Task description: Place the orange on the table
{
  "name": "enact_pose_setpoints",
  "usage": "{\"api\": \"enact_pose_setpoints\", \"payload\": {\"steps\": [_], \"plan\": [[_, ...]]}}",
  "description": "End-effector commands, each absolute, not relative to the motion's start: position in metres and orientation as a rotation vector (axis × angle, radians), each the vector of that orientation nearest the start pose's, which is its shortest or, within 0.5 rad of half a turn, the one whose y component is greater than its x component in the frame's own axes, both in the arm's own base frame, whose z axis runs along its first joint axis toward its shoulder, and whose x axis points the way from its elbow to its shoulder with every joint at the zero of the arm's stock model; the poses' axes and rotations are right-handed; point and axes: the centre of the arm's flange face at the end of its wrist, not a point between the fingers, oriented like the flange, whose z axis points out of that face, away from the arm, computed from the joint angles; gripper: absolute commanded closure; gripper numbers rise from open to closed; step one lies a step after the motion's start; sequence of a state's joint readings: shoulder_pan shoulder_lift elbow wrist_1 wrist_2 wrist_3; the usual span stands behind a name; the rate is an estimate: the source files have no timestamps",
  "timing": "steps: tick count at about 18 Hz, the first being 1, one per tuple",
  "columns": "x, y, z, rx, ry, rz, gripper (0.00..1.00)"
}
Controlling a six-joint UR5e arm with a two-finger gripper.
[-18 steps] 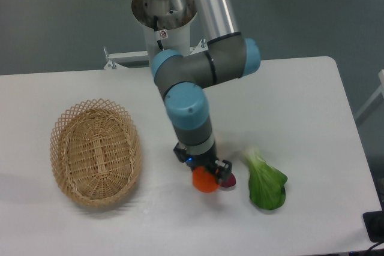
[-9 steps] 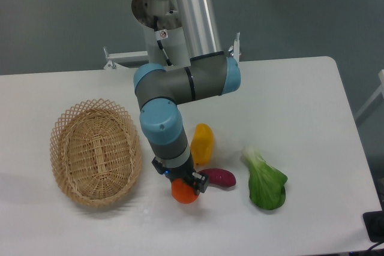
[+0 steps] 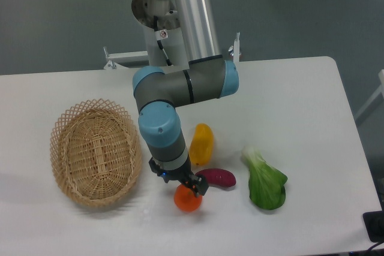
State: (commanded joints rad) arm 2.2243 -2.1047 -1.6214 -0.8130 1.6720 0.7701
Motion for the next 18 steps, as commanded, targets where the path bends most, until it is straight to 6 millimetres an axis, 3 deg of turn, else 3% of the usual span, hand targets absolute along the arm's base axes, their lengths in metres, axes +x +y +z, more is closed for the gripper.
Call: {"api": "enact_pose_setpoints", "payload": {"steps": [5, 10, 15, 18], "plan": [[-0.307, 0.590, 0.270, -3.005, 0.144, 0.331, 0.00], [-0.334, 0.569, 0.296, -2.971, 0.067, 0.339, 0.00], [-0.373, 0.529, 0.320, -2.955, 0.048, 0.256, 0.00], [-0.393, 0.506, 0.317, -3.008, 0.131, 0.201, 0.00]]}}
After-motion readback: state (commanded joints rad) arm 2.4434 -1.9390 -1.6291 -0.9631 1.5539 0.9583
